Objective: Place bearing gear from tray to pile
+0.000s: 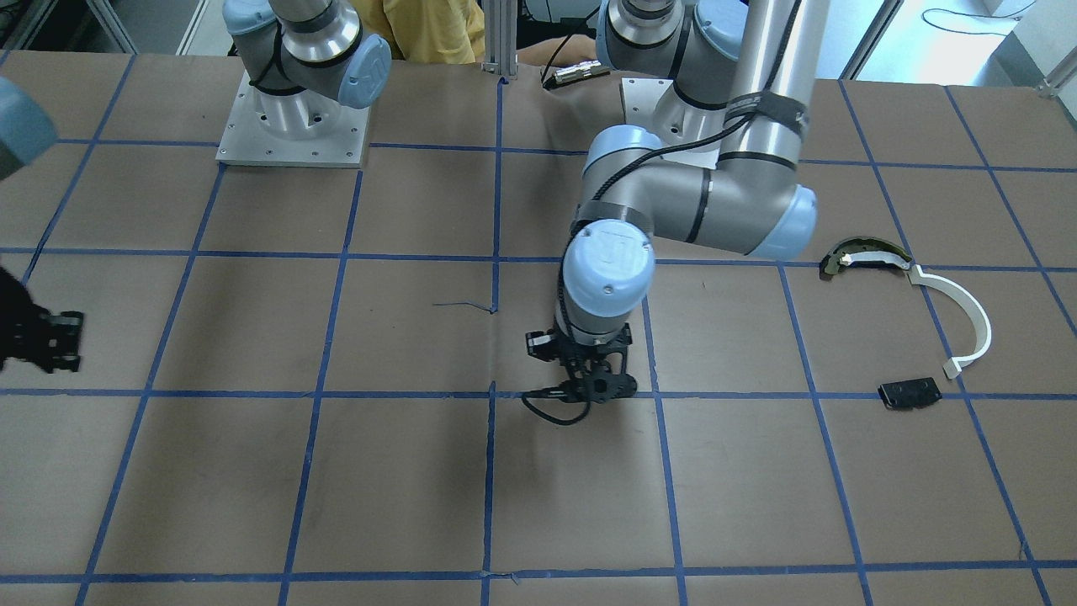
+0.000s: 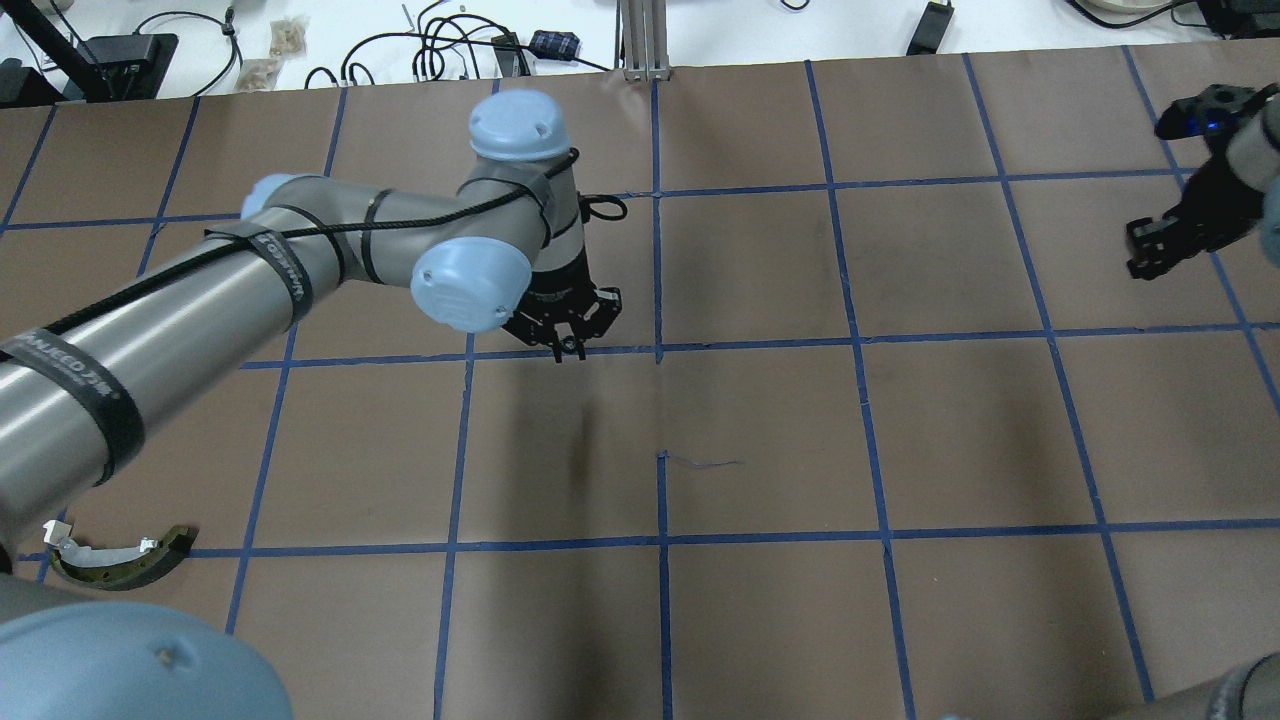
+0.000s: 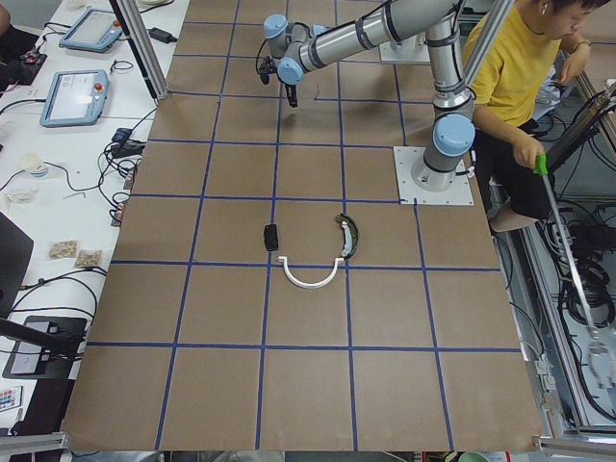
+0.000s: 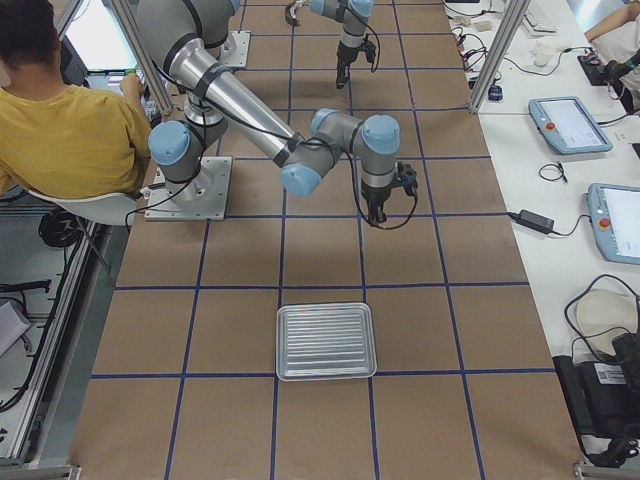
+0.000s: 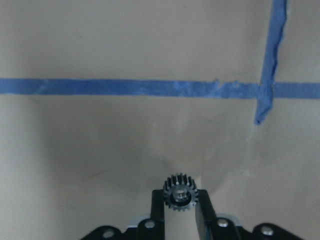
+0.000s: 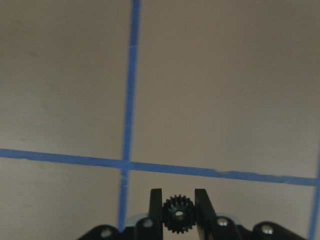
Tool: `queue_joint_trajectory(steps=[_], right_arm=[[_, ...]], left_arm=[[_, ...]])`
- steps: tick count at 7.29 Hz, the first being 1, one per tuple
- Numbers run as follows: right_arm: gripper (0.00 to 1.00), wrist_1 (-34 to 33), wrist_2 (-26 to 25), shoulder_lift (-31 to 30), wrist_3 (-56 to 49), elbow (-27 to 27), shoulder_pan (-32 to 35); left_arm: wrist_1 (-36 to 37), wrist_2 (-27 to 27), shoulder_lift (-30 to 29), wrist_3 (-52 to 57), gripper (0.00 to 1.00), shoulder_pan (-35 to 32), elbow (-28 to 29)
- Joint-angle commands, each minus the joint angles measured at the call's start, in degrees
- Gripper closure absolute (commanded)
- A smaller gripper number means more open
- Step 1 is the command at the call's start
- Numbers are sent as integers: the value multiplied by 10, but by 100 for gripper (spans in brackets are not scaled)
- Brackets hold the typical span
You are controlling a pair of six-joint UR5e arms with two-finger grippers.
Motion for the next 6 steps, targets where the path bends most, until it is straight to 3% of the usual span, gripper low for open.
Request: queue_joint_trajectory(steps=[1, 4, 5, 6], right_arm=[[100, -36, 11, -15, 277, 49, 198], [100, -165, 5, 79, 565, 39, 452], [100, -231, 8, 121, 604, 32, 495], [100, -239, 10, 138, 639, 21, 523]], left_arm=[[-77, 16, 34, 134, 100, 138, 32], [-81, 73, 51, 343, 100, 303, 17], [-86, 73, 48, 397, 100, 360, 14], [-87, 81, 41, 422, 100, 406, 1]])
